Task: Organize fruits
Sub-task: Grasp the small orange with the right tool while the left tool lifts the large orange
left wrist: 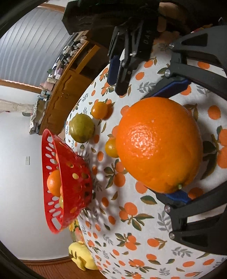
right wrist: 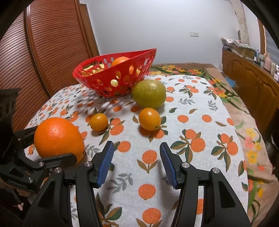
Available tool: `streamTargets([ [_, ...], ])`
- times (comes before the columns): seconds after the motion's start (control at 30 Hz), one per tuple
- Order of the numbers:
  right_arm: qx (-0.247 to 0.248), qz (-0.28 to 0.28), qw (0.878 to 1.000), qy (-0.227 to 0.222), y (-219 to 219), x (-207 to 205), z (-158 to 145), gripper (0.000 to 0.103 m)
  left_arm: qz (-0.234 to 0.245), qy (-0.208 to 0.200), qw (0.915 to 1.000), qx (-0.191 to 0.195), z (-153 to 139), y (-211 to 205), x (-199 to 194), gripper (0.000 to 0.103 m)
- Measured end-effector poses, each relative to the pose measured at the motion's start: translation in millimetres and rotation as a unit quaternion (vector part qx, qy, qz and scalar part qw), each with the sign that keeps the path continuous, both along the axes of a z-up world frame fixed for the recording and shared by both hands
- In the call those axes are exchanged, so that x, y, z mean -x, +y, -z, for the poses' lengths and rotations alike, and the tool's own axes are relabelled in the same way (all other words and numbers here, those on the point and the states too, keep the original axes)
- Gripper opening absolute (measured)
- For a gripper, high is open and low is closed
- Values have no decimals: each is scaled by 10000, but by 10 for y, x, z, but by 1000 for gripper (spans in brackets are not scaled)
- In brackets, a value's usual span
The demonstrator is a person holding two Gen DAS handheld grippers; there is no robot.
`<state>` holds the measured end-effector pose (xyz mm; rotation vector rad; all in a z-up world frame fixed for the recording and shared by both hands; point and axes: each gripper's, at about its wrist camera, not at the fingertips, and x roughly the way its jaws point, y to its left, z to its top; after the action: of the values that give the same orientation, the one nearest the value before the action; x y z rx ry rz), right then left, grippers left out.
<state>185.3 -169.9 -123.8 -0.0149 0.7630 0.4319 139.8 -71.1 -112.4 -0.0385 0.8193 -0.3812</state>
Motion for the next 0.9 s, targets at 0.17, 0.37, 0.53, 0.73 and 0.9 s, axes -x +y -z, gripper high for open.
streamTargets([
  [0.17,35,-3,10000,-25,-11,-163,-107,56,-115,-81,9999,-38,-21,114,58,86],
  [0.37,223,-6,9997,91,38,-436,-123,56,-264,-205,9994,25,-103,267,102,86],
  [0.53,382,-36,9990,218,97,-593,-69,53,-336,-307,9989,65,-186,344,125,86],
  [0.73,527,-30,9980,355,118,-706,11,48,-370,-364,9986,108,-241,397,143,86],
  [0.9,450,-94,9977,489,120,-751,48,44,-383,-366,9985,122,-255,409,152,86],
])
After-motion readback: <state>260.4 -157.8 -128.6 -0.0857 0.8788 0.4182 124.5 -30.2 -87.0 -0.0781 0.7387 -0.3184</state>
